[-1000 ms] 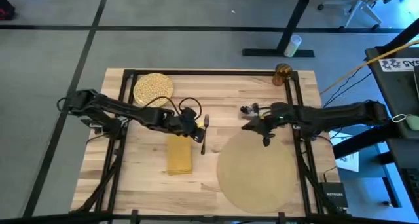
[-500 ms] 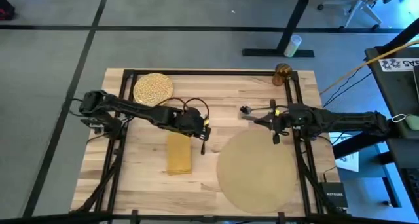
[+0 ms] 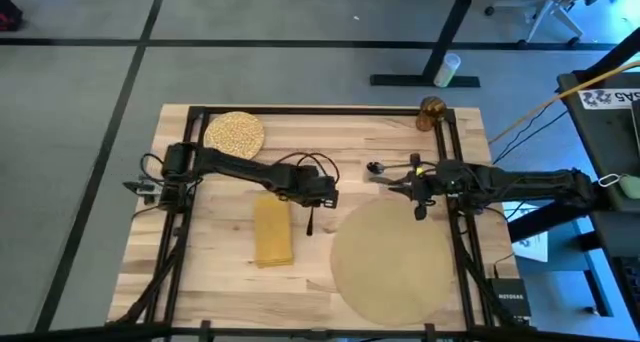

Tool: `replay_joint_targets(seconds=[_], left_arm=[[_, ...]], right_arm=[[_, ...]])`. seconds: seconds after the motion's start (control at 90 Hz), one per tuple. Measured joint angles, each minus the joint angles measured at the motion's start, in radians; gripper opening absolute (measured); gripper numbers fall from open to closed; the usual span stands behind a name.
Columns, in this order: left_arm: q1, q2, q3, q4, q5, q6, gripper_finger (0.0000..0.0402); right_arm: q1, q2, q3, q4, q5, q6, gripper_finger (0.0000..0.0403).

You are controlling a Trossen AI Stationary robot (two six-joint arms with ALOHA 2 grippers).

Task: Set table place
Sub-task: Put the black fork on the yellow table napkin

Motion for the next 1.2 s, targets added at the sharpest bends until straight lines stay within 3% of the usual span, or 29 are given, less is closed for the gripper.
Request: replay_joint_targets(seconds=[0.378,1.011,1.2], left_arm=[[-0.017,0.062,0.066,-0.107,0.016,-0.134,0.0000],[0.026,0.082,0.060,-0.025,0.050,-0.099,0.0001],[0.040,0.077,0.063,0.011,0.087,-0.049,0.0029]], right_arm=[[0.000,0.004,0.000,0.023,0.000,-0.049,0.0063],[0.000,0.005,0.000,0.051,-0.036,-0.083,0.0062],[0.000,0.004,0.000,0.049,-0.037,-0.083,0.0062]])
